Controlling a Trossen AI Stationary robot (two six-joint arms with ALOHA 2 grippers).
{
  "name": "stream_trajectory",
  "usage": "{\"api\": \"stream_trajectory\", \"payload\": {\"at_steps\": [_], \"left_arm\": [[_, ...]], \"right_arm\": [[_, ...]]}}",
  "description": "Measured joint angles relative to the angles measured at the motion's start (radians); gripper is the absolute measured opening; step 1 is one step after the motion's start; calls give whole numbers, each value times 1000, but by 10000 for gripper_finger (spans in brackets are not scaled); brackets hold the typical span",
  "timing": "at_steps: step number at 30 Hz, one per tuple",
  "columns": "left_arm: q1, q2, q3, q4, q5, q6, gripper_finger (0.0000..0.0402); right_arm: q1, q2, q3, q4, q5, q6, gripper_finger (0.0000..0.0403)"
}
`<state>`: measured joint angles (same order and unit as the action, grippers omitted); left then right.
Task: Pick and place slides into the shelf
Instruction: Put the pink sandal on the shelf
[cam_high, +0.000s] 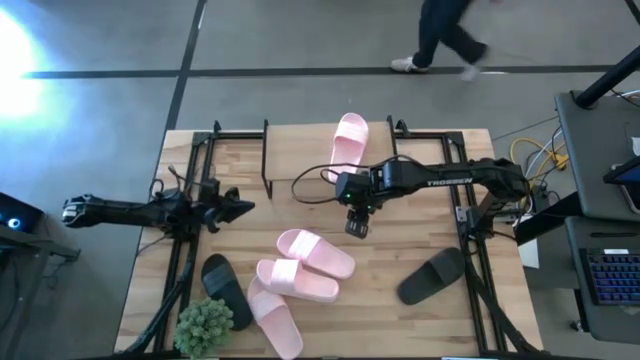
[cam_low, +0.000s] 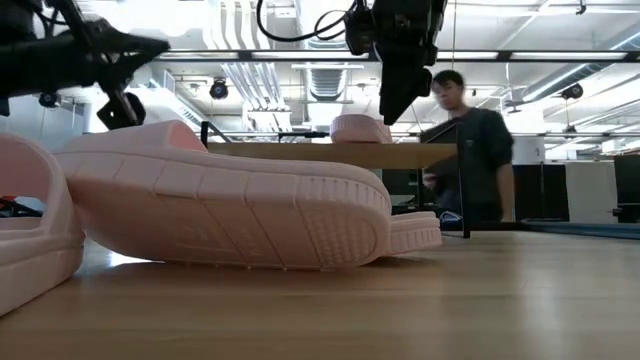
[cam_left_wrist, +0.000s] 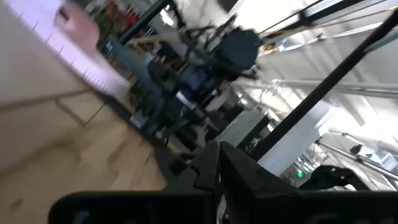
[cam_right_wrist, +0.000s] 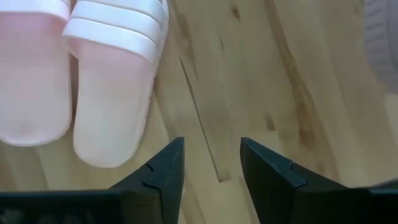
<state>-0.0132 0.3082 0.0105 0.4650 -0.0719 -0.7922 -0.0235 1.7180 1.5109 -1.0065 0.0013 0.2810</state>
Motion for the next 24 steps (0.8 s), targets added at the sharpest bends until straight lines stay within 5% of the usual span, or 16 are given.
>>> {"api": "stream_trajectory", "payload": {"at_steps": [11,19,24], "left_arm": [[-1,46,84,-65,100,20,0],[-4,159,454,-774,95,179,0],[-26,295,633,-923,94,301,0]], "right_arm": [[0,0,-64,19,-1,0,145],[0,0,-69,26,-1,-1,147],[0,0,-70,72,0,16,142]]}}
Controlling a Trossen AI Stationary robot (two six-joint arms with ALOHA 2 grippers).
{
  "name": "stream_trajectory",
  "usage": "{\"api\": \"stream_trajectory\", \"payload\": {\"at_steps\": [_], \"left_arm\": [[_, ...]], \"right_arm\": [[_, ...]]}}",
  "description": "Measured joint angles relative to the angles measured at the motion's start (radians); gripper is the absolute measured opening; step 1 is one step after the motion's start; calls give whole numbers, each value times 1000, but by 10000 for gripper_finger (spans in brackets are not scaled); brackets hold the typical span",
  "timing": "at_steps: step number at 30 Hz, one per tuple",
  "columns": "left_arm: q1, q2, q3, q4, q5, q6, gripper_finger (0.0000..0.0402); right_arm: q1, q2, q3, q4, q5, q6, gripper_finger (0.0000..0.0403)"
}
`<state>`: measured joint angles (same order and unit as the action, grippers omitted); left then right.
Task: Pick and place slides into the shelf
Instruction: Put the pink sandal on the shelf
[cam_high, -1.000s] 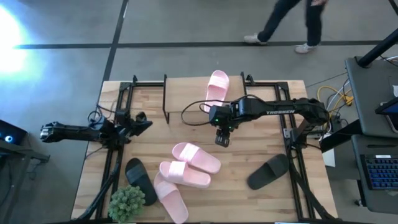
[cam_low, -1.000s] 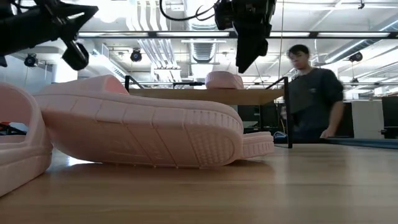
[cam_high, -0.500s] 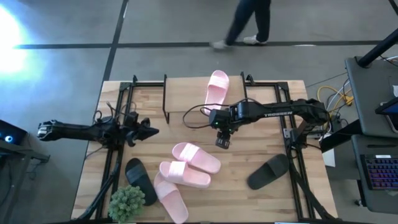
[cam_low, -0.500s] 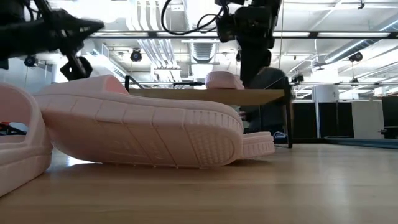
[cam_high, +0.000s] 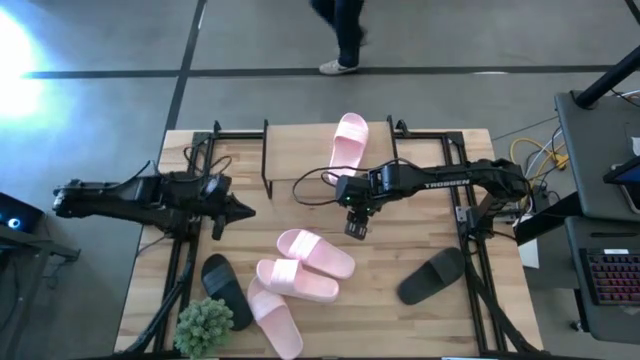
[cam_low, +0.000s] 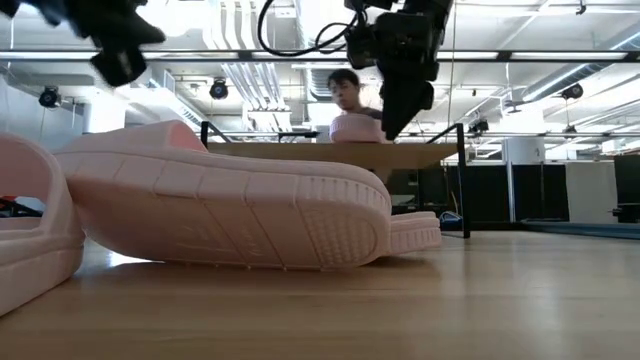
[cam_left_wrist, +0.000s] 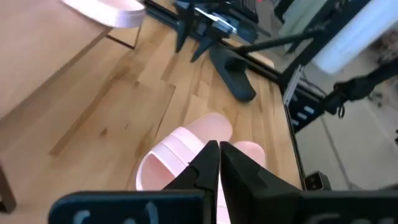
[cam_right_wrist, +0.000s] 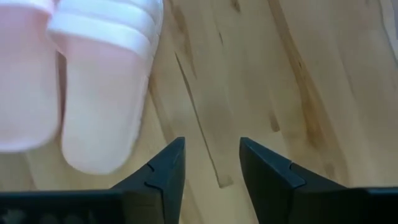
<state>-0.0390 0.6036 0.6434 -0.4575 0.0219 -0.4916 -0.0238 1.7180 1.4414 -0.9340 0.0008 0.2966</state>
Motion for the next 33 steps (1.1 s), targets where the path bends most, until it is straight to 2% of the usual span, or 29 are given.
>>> {"api": "stream_trajectory", "payload": {"at_steps": [3,9,16,25,29,33], "left_arm": [[-39,74,69,-9,-10,32,0],[-221,216,171,-148,-139,75,0],[-460,313,213,-181,-282,-78,0],[-699,459,267,-180,-552,-339,0],[-720,594,332,-187,-558,-418,0],[-722,752,424,-276,-545,-459,0]], "right_arm": [[4,0,1,40,-5,54,141],[62,-15,6,163,-45,149,144],[155,-16,6,188,-28,261,141],[229,-26,6,183,-10,223,142],[258,-56,6,138,44,174,142],[282,-90,6,67,192,154,149]]}}
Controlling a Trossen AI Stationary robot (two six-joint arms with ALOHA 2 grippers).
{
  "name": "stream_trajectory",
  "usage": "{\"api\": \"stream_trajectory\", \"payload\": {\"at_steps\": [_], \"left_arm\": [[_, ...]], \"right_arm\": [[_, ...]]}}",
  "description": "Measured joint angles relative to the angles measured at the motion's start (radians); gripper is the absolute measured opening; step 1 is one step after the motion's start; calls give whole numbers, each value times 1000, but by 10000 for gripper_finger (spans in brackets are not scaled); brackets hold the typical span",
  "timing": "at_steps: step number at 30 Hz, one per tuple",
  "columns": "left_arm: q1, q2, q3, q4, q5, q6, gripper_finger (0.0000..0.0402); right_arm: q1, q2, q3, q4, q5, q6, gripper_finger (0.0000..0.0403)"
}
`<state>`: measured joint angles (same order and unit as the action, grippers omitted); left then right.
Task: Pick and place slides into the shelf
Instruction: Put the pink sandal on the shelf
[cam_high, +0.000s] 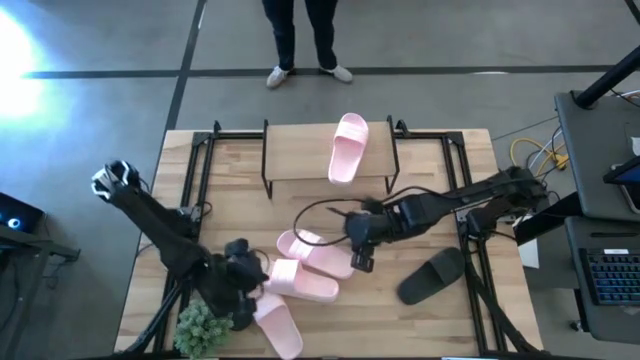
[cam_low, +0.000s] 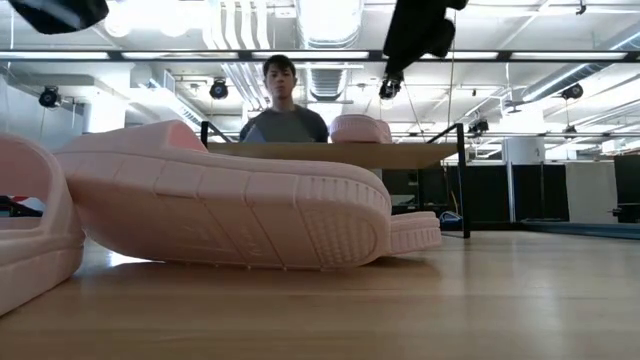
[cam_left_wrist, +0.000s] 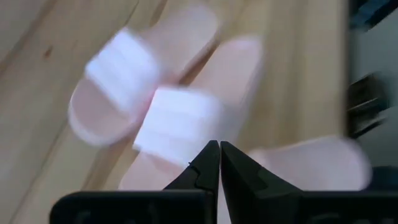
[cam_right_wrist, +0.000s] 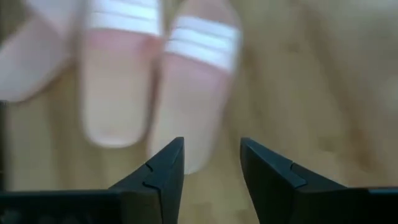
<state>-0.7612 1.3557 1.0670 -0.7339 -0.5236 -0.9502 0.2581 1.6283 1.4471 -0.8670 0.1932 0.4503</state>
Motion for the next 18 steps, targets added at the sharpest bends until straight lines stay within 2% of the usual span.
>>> {"api": "stream_trajectory", "payload": {"at_steps": [3,7,12,18], "left_arm": [[0,117,93,-176,65,-120,0],[-21,238,213,-305,183,-220,0],[-48,332,345,-328,189,-287,7],[-73,428,482,-327,183,-327,62]], "right_arm": [[11,-25,0,-39,101,1,155],[23,-52,-6,-47,151,1,166],[43,-66,-7,-50,198,-2,201],[78,-66,-8,-115,288,0,249]]}}
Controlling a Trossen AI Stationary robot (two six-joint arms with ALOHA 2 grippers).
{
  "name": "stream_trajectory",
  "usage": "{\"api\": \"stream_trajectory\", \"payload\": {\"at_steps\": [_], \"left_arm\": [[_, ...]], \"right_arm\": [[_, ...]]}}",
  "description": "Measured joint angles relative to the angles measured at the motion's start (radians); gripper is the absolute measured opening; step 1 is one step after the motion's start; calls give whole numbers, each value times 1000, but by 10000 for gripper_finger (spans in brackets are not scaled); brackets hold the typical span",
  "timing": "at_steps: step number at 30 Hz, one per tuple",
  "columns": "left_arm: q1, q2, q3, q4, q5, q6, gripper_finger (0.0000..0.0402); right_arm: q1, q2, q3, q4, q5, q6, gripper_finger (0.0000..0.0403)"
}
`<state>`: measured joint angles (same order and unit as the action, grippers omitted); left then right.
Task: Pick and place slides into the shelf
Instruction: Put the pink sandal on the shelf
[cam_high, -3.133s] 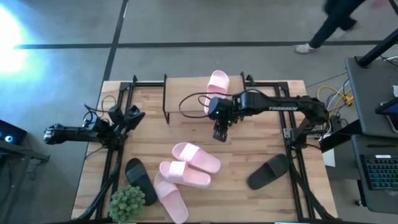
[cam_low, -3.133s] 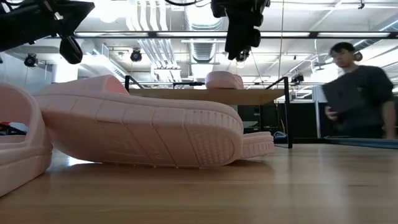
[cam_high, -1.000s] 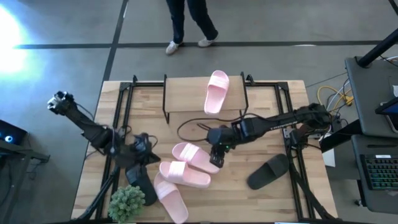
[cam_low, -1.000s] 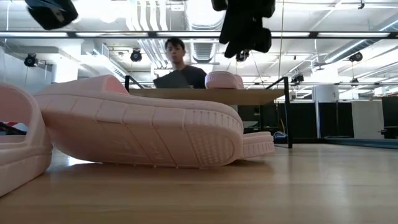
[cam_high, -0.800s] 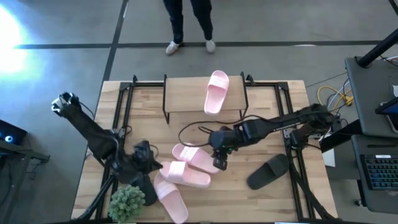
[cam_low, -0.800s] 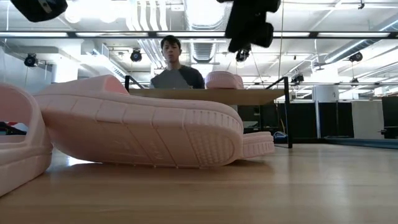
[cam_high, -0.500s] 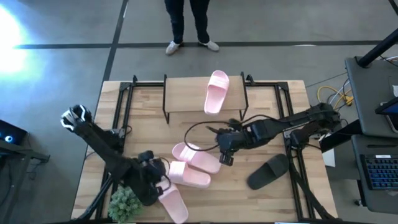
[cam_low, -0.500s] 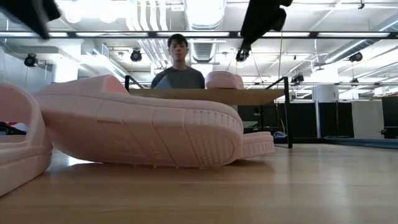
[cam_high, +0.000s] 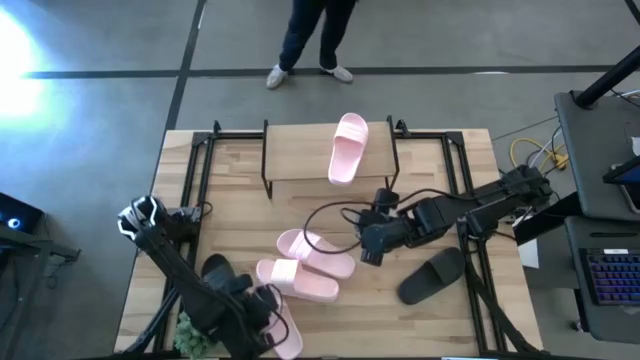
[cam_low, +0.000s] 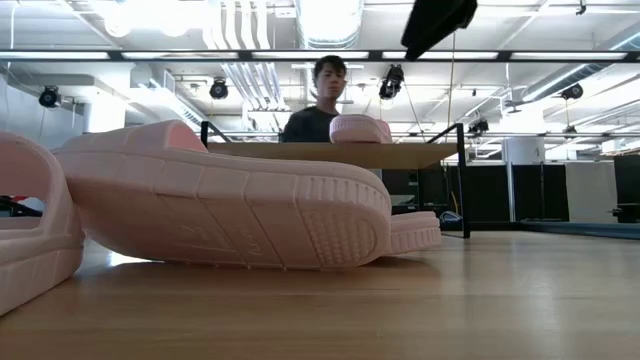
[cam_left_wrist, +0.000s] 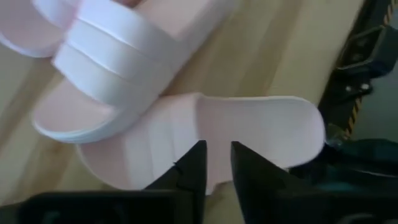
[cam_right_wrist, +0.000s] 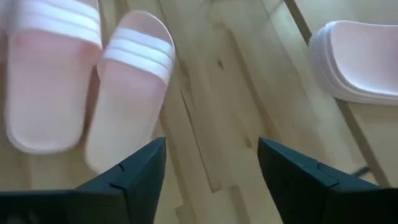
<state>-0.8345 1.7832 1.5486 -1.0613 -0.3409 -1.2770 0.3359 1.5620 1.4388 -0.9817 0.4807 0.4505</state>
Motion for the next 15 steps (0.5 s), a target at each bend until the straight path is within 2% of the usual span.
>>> {"api": "stream_trajectory", "payload": {"at_steps": [5,15], "left_arm": [[-18,100,60,-65,-1,-14,100],[-54,211,110,-166,-41,-159,105]], "right_arm": [[35,0,-4,-91,95,44,275],[96,0,-17,-198,214,190,301]]}}
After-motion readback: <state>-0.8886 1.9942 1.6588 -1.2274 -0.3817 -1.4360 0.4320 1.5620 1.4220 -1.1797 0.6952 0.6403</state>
